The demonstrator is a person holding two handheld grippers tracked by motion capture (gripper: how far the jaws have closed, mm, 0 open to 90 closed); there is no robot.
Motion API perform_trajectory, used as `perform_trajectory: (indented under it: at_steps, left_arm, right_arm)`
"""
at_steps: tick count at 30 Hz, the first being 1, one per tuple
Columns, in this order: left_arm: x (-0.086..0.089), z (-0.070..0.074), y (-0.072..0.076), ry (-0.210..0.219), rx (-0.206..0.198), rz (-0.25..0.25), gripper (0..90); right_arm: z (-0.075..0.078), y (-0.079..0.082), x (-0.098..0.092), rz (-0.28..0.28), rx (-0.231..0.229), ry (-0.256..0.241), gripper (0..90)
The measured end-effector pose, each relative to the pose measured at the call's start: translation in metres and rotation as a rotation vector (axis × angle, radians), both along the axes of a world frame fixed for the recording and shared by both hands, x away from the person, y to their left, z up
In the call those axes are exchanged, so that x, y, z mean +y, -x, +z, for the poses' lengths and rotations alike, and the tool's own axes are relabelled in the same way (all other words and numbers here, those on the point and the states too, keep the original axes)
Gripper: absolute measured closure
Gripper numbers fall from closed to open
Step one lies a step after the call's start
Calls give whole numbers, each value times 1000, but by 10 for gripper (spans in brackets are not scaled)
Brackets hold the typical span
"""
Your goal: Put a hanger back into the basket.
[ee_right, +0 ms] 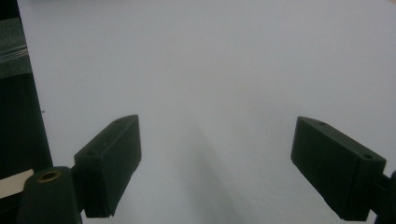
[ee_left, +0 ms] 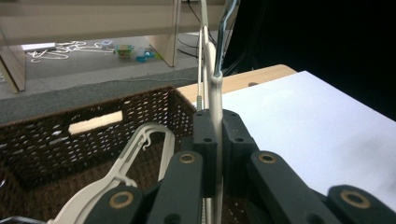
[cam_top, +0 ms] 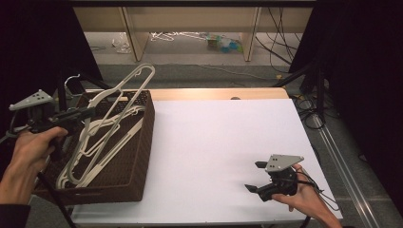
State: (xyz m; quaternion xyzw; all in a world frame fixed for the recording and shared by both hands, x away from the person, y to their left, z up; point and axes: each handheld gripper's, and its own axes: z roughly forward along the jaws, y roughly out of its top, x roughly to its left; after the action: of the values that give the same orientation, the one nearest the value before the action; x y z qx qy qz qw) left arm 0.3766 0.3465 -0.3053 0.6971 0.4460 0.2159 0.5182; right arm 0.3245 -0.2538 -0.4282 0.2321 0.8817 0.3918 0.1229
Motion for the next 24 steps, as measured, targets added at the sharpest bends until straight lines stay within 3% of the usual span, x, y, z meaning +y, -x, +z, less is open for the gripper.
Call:
perform_trajectory:
  at_steps: [12, 24]
  left_arm:
    - [22, -27, -1, -23, 52, 35, 856]
    - [33, -45, 1, -45, 86, 40, 855]
  right_arm:
    - [-2, 1, 0, 1, 8, 7, 171]
    - [-4, 0, 0, 8, 13, 13, 171]
